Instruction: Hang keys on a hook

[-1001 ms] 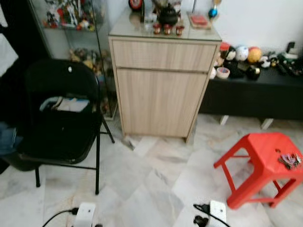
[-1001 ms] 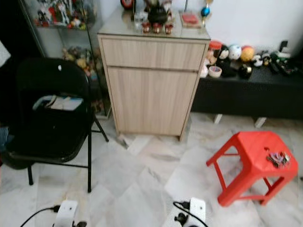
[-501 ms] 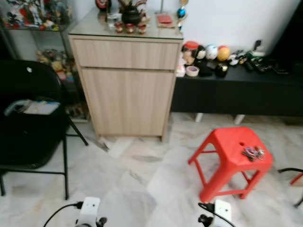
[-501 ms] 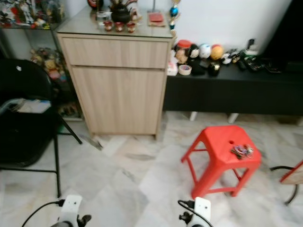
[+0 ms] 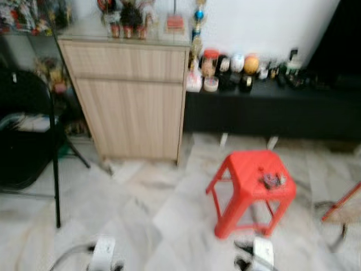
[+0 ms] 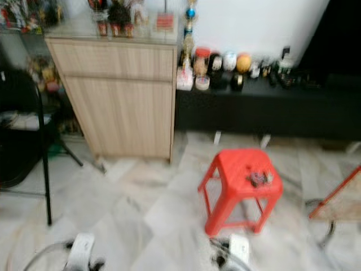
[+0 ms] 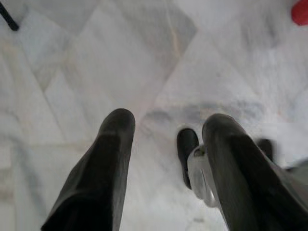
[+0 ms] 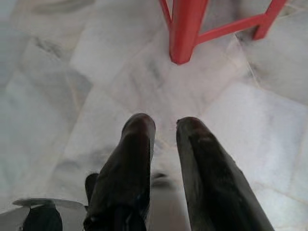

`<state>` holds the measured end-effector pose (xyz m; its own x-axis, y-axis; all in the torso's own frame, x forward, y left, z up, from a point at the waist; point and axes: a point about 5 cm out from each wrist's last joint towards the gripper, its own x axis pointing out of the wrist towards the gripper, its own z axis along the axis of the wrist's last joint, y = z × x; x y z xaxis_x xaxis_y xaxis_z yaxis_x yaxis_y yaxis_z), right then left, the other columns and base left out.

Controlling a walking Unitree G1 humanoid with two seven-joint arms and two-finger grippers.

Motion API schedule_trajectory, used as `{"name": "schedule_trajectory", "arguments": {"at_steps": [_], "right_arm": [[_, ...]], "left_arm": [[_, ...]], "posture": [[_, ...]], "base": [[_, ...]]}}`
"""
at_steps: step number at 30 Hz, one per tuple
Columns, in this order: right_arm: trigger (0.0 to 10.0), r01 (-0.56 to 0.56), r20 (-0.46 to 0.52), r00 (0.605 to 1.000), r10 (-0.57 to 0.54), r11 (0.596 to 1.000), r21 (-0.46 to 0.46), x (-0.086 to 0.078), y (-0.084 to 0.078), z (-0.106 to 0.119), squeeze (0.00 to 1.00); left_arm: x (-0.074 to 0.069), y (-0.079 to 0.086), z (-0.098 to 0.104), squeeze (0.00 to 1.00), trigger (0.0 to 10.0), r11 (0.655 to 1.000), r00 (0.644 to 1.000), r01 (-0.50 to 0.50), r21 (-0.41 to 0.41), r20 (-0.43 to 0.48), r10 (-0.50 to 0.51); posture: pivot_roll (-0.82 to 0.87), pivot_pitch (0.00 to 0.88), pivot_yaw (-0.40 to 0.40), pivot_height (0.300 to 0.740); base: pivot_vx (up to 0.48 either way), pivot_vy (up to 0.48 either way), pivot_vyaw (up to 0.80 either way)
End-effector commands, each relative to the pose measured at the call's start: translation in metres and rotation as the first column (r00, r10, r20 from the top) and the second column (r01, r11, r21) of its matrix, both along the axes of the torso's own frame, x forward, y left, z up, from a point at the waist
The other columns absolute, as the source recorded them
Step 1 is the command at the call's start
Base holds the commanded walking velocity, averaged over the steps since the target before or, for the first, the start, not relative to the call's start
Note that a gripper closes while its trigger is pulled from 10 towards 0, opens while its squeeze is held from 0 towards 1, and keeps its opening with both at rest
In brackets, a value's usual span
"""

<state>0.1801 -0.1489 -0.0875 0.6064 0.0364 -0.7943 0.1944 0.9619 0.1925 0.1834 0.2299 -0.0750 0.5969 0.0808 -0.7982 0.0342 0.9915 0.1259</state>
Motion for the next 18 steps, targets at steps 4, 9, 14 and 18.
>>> {"name": "schedule_trajectory", "arguments": {"at_steps": [4,9,14,18], "right_arm": [[10.0,-0.003,0.006,1.0,0.003,0.999,-0.034,0.002,-0.009,0.001,0.0],[10.0,0.004,0.01,1.0,-0.003,0.999,-0.04,0.002,-0.011,0.002,1.0],[10.0,0.014,-0.003,1.0,-0.015,0.999,-0.049,-0.002,-0.017,0.0,1.0],[10.0,0.018,-0.009,1.0,-0.018,0.998,-0.053,-0.004,-0.019,-0.001,1.0]], "left_arm": [[0.004,-0.006,0.0,0.0,10.0,1.0,1.0,0.005,-0.017,0.006,-0.005],[0.004,-0.005,0.0,0.0,10.0,1.0,1.0,0.004,-0.017,0.005,-0.003],[0.003,-0.003,0.0,0.0,10.0,1.0,1.0,-0.006,-0.015,0.003,0.006],[0.002,-0.003,0.0,0.0,10.0,1.0,1.0,-0.011,-0.015,0.002,0.011]], "posture": [[0.07,0.0,-0.059,0.74],[0.07,0.0,-0.059,0.74],[0.07,0.0,-0.06,0.74],[0.07,0.0,-0.06,0.74]], "base": [[0.0,0.0,0.0],[0.0,0.0,0.0],[0.0,0.0,0.0],[0.0,0.0,0.0]]}}
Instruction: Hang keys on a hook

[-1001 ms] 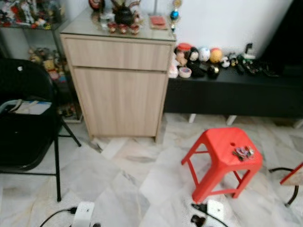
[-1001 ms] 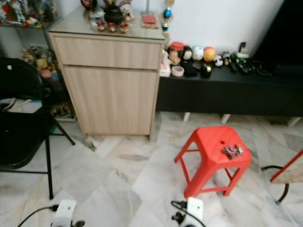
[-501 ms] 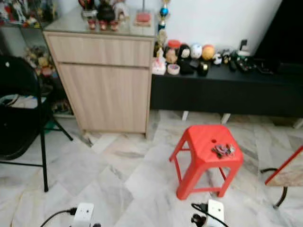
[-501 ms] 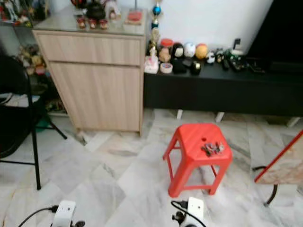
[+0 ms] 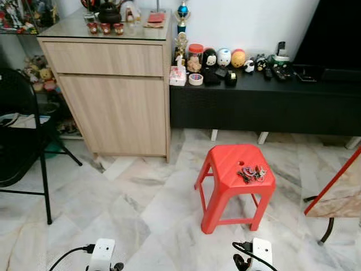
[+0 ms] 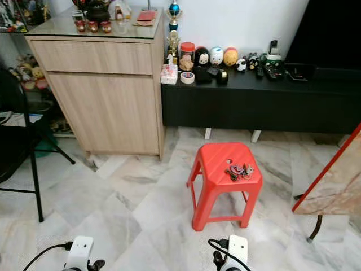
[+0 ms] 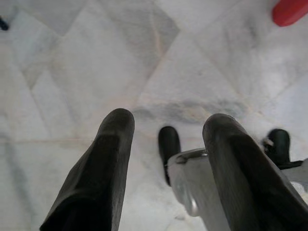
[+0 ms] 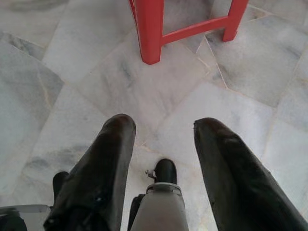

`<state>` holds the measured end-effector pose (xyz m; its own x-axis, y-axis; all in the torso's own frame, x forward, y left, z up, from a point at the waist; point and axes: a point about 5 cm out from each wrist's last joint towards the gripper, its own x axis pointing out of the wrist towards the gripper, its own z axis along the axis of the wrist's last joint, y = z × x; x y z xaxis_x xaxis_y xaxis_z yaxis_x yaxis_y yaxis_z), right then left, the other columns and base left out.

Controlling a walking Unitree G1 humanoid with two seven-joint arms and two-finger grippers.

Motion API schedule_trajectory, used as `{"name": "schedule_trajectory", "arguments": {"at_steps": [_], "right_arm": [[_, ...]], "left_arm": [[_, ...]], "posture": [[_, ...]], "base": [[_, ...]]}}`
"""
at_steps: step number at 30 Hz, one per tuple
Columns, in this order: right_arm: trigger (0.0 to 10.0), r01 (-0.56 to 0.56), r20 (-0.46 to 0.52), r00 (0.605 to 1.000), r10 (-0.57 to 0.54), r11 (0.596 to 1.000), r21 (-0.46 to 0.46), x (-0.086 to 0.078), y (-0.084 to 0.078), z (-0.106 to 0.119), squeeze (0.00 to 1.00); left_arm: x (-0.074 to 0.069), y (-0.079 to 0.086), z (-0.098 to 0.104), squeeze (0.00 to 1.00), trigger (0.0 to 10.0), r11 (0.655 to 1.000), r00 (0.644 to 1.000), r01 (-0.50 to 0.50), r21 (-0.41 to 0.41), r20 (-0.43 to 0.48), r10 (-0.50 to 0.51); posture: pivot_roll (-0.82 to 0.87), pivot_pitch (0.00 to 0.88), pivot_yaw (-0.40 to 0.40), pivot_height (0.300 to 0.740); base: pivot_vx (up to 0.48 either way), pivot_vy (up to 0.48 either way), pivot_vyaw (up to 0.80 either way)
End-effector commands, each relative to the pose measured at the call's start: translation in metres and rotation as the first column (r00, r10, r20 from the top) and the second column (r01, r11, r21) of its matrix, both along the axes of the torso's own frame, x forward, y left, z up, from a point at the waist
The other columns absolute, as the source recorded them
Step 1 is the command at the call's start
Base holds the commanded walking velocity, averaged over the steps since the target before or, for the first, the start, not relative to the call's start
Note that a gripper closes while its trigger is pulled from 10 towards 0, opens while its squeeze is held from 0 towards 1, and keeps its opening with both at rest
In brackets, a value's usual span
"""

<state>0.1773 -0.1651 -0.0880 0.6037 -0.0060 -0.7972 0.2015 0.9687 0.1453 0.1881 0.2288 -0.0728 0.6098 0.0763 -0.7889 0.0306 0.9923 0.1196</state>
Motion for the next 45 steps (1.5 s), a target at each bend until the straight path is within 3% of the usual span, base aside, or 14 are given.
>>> {"name": "schedule_trajectory", "arguments": {"at_steps": [1,7,8,9,14,45], "right_arm": [[10.0,0.013,-0.008,1.0,-0.013,1.0,-0.006,-0.0025,-0.0038,-0.001,1.0],[10.0,0.01,-0.013,1.0,-0.011,1.0,-0.005,-0.003,-0.0029,-0.0013,1.0],[10.0,0.009,-0.015,1.0,-0.009,1.0,-0.005,-0.0033,-0.0026,-0.0015,0.76],[10.0,0.008,-0.016,1.0,-0.008,1.0,-0.004,-0.0033,-0.0023,-0.0016,0.0],[10.0,0.027,-0.029,0.999,-0.027,1.0,-0.005,-0.0041,-0.0018,-0.0023,0.0],[10.0,0.022,-0.051,0.998,-0.023,1.0,-0.007,-0.0069,0.0013,-0.004,0.0]], "left_arm": [[-0.0031,-0.0013,-0.0022,0.0,10.0,1.0,1.0,-0.011,-0.008,-0.014,0.011],[-0.0029,-0.0015,-0.0021,0.0,10.0,1.0,1.0,-0.016,-0.009,-0.011,0.016],[-0.0031,-0.0013,-0.0021,0.0,10.0,1.0,1.0,-0.018,-0.01,-0.011,0.018],[-0.0031,-0.0012,-0.0021,0.0,10.0,1.0,1.0,-0.02,-0.011,-0.01,0.02],[-0.0045,-0.0003,-0.0027,0.0,10.0,0.999,0.999,-0.039,-0.02,-0.016,0.038],[-0.0067,0.0012,-0.0036,0.0,10.0,0.999,0.999,-0.048,-0.02,-0.027,0.047]], "posture": [[0.07,0.0,-0.062,0.74],[0.07,0.0,-0.062,0.74],[0.07,0.0,-0.065,0.74],[0.07,0.0,-0.065,0.74],[0.07,0.0,-0.062,0.74],[0.07,0.0,-0.064,0.74]], "base": [[0.0,0.0,0.0],[0.0,0.0,0.0],[0.0,0.0,0.0],[0.0,0.0,0.0],[0.0,0.0,0.0],[0.335,0.0,0.0]]}}
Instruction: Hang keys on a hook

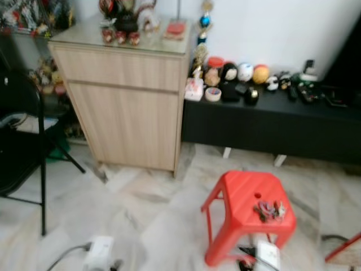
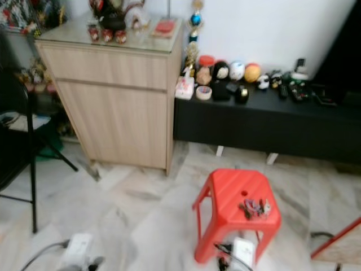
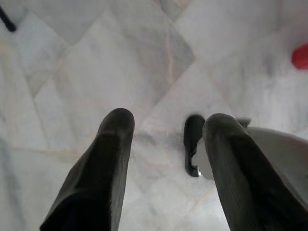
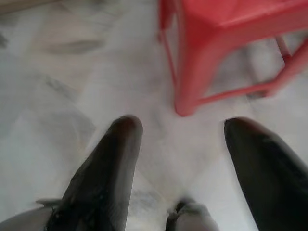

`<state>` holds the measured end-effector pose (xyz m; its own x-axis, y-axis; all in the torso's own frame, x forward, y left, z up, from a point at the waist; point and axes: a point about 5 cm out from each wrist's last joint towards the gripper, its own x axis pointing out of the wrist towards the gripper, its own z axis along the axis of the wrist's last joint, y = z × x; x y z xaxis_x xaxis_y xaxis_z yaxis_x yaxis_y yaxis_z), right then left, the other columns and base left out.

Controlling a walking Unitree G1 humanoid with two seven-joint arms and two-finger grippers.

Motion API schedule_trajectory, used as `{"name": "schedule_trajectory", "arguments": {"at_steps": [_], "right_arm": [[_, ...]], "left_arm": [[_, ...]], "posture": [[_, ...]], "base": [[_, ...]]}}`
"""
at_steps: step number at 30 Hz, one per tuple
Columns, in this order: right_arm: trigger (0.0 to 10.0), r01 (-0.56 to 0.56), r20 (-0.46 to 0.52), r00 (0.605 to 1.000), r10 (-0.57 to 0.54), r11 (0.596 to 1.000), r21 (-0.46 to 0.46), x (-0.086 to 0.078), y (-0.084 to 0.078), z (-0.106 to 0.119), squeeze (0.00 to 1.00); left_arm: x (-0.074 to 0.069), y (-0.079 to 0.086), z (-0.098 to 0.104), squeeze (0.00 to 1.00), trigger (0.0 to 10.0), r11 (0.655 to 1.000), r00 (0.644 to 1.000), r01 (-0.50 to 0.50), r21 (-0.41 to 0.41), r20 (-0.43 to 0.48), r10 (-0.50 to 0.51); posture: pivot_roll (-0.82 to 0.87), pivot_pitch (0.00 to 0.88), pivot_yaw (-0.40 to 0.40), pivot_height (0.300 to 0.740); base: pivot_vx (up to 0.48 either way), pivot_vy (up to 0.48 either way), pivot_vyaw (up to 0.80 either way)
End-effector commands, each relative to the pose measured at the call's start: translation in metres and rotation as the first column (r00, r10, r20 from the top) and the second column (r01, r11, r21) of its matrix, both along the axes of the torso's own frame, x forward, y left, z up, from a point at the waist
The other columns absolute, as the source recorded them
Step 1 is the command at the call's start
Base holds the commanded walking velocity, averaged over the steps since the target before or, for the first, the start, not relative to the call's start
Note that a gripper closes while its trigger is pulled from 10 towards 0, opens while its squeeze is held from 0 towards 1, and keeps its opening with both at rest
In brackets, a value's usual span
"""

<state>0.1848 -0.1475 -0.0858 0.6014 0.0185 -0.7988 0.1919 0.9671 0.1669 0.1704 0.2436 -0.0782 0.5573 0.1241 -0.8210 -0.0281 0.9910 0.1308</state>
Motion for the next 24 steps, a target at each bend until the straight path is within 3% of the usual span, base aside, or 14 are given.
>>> {"name": "schedule_trajectory", "arguments": {"at_steps": [1,9,18,24], "right_arm": [[10.0,0.032,-0.048,0.998,-0.033,0.999,-0.031,-0.0144,-0.0164,-0.0063,0.0],[10.0,0.032,-0.046,0.998,-0.033,0.999,-0.028,-0.0146,-0.0158,-0.0063,0.0],[10.0,0.037,-0.046,0.998,-0.038,0.999,-0.022,-0.0158,-0.0153,-0.0068,0.0],[10.0,0.053,-0.029,0.998,-0.053,0.999,-0.004,-0.0138,-0.0148,-0.0057,0.0]], "left_arm": [[0.0108,-0.0136,0.0017,0.0,10.0,0.999,0.999,0.018,-0.031,0.031,-0.017],[0.0094,-0.0138,0.0009,0.0,10.0,0.999,0.999,0.016,-0.03,0.029,-0.016],[0.0108,-0.0128,0.0019,0.0,10.0,1.0,0.999,0.011,-0.014,0.038,-0.011],[0.0122,-0.0124,0.0026,0.0,10.0,1.0,0.999,0.016,-0.008,0.04,-0.015]], "posture": [[0.07,0.0,-0.066,0.74],[0.07,0.0,-0.067,0.74],[0.07,0.0,-0.063,0.74],[0.06,0.0,-0.059,0.74]], "base": [[0.334,0.0,0.0],[0.32,0.0,0.0],[0.0,0.0,0.0],[0.0,-0.378,0.0]]}}
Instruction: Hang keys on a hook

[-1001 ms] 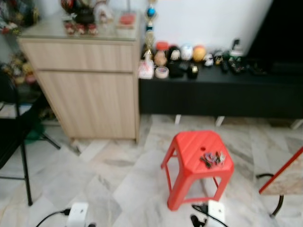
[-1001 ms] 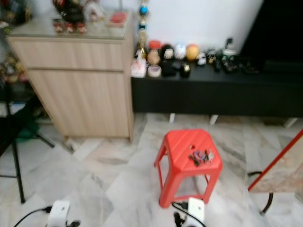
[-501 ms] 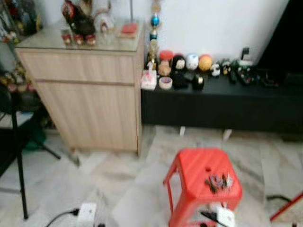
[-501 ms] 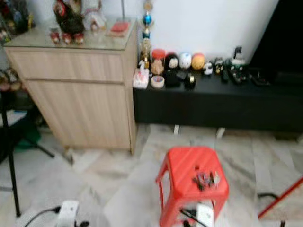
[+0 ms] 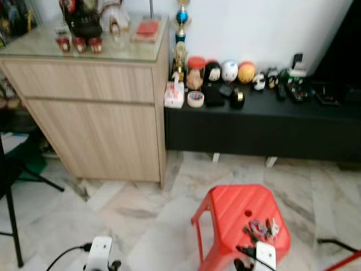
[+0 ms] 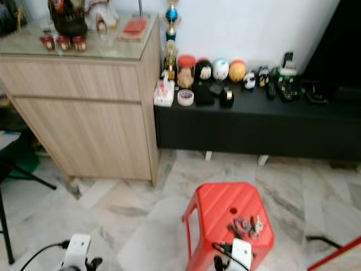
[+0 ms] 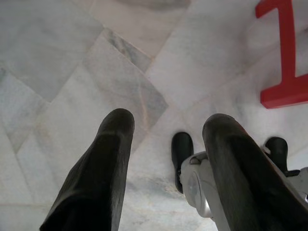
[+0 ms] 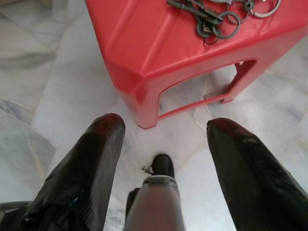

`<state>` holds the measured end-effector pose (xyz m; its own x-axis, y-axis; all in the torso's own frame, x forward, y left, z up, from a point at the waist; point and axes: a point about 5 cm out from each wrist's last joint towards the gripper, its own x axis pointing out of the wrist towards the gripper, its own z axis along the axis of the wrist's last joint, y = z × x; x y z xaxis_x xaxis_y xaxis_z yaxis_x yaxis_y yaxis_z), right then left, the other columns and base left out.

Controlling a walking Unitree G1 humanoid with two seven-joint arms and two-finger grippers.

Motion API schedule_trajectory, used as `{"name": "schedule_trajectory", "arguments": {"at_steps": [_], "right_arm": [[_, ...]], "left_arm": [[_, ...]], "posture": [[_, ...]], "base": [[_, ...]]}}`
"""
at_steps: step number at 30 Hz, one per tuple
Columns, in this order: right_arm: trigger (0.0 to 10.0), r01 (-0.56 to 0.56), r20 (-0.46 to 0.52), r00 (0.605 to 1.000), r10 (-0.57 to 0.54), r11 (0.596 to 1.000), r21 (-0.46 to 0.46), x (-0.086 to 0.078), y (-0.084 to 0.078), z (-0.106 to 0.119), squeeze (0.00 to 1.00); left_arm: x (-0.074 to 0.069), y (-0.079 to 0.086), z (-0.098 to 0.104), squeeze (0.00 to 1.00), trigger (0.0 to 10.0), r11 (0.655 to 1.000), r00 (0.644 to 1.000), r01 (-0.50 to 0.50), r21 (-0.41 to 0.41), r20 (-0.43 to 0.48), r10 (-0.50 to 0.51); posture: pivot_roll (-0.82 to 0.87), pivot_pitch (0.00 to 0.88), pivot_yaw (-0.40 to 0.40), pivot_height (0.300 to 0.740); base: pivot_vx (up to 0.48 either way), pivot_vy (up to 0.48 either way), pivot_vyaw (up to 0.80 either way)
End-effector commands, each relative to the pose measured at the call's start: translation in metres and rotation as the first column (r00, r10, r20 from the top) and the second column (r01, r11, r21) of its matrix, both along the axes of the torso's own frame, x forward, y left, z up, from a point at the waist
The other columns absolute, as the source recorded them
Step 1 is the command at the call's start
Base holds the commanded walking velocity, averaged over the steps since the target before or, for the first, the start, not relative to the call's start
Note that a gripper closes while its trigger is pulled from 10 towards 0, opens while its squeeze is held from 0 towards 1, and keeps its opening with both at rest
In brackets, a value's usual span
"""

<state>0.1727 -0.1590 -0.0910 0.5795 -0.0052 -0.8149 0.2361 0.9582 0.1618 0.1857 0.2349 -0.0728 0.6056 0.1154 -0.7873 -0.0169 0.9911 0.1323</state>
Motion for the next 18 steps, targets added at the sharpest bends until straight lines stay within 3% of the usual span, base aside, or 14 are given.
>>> {"name": "schedule_trajectory", "arguments": {"at_steps": [1,12,16,18], "right_arm": [[10.0,0.012,-0.001,1.0,-0.012,1.0,-0.004,-0.001,-0.003,0.0,0.0],[10.0,0.037,0.055,0.998,-0.037,0.999,-0.006,0.011,-0.007,0.006,0.0],[10.0,0.049,0.174,0.984,-0.049,0.999,0.007,0.037,-0.004,0.021,0.0],[10.0,0.047,0.269,0.962,-0.045,0.999,-0.001,0.058,-0.003,0.035,0.0]], "left_arm": [[-0.003,-0.004,-0.003,0.0,10.0,1.0,1.0,-0.005,-0.012,-0.017,0.005],[0.001,-0.005,-0.001,0.0,10.0,1.0,1.0,-0.009,-0.011,0.012,0.009],[0.028,-0.002,0.018,0.0,10.0,0.997,0.982,-0.061,-0.05,0.174,0.069],[0.051,-0.002,0.035,0.0,10.0,0.996,0.955,-0.06,-0.066,0.287,0.077]], "posture": [[0.07,0.0,-0.061,0.74],[0.06,0.0,-0.064,0.74],[0.06,0.0,-0.065,0.74],[0.05,0.0,-0.065,0.74]], "base": [[0.0,-0.398,0.0],[0.0,-0.364,0.0],[0.0,0.0,0.0],[0.0,0.0,0.0]]}}
